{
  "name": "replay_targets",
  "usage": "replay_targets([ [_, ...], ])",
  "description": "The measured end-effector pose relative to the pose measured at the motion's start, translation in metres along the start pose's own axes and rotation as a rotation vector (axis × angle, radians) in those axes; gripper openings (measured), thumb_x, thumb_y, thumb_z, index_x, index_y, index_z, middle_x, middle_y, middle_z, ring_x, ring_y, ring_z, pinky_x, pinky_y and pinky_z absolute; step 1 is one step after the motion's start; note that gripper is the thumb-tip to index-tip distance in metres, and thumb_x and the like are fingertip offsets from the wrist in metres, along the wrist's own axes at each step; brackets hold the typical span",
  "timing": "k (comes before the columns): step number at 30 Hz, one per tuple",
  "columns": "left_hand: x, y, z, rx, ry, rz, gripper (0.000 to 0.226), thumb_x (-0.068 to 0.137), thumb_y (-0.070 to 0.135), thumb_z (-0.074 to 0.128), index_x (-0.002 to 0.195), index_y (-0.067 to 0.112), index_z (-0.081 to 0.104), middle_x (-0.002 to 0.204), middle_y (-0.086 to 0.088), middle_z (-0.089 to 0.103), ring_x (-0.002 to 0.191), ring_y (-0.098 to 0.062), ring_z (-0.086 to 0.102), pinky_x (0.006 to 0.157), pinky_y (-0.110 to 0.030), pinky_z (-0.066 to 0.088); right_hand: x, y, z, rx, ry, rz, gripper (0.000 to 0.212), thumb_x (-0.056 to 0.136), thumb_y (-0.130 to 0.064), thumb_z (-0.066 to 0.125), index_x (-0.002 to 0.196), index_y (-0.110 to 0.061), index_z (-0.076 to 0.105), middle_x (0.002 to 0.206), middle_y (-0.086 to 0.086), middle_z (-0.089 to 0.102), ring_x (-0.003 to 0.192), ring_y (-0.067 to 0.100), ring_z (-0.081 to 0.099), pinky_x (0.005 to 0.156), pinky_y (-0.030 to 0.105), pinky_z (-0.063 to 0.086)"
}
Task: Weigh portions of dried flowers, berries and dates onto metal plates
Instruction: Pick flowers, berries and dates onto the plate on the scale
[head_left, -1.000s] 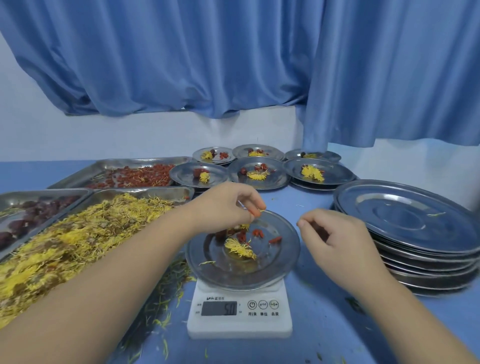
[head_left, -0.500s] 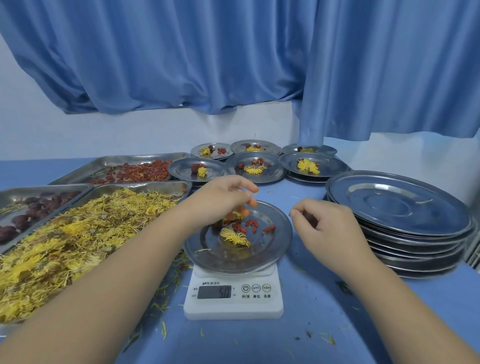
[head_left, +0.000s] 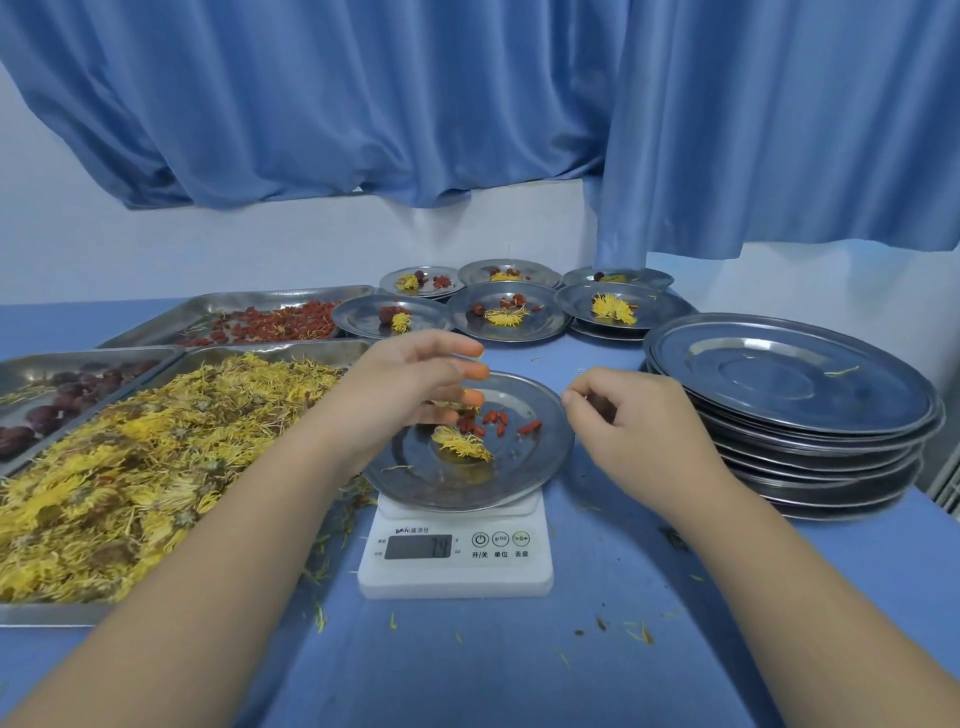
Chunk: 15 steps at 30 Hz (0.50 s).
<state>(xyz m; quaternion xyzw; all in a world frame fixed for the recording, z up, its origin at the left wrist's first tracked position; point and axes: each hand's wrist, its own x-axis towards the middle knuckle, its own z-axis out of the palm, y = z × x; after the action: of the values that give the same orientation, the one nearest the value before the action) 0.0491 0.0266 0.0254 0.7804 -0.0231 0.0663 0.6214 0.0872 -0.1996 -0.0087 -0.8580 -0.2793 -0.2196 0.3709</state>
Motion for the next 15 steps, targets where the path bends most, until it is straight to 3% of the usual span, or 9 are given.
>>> replay_targets([
  [2,-0.009,-0.005,-0.006,0.008,0.049,0.076,0.019,0.094,0.016,0.060,0.099,0.028,0.074,0.106,0.003,0.074,0.095,-0.019,0.072,0.074,-0.028,0.056,0.000,0.000,0.002,0.003,-0.011,-0.008,0.021,0.090,-0.028,0.054,0.073,-0.022,0.063,0.058,-0.008,0.056,0.058,0.008,0.051,0.059,0.032,0.047],
  [7,-0.023,-0.014,-0.014,-0.238,0.290,0.203,0.019,0.079,0.018,0.061,0.085,0.030,0.074,0.101,0.004,0.071,0.092,-0.017,0.068,0.073,-0.029,0.050,-0.001,0.002,0.008,-0.023,-0.025,0.028,0.024,0.090,-0.036,0.053,0.069,-0.024,0.058,0.057,-0.006,0.056,0.056,0.008,0.051,0.057,0.032,0.046],
  [10,-0.025,-0.021,-0.014,-0.160,0.506,0.193,0.018,0.081,0.021,0.061,0.084,0.036,0.071,0.101,0.009,0.071,0.100,-0.014,0.066,0.080,-0.032,0.050,0.001,0.006,0.012,-0.030,-0.027,0.154,0.023,0.088,-0.038,0.055,0.071,-0.024,0.056,0.059,-0.005,0.059,0.055,0.006,0.051,0.052,0.028,0.040],
  [13,-0.027,-0.028,-0.012,-0.088,0.644,0.152,0.017,0.089,0.023,0.058,0.089,0.036,0.068,0.092,0.022,0.069,0.084,0.009,0.062,0.076,-0.026,0.048,0.004,0.010,0.016,0.035,-0.023,0.293,0.022,0.086,-0.035,0.059,0.071,-0.020,0.052,0.060,-0.004,0.059,0.054,0.006,0.052,0.053,0.027,0.038],
  [15,-0.027,-0.031,-0.011,-0.103,0.682,0.114,0.016,0.091,0.024,0.057,0.094,0.035,0.067,0.094,0.022,0.067,0.084,0.009,0.060,0.073,-0.023,0.044,0.006,0.009,0.016,0.154,-0.056,0.432,0.025,0.086,-0.034,0.059,0.073,-0.016,0.050,0.056,0.000,0.060,0.051,0.017,0.057,0.050,0.027,0.043],
])
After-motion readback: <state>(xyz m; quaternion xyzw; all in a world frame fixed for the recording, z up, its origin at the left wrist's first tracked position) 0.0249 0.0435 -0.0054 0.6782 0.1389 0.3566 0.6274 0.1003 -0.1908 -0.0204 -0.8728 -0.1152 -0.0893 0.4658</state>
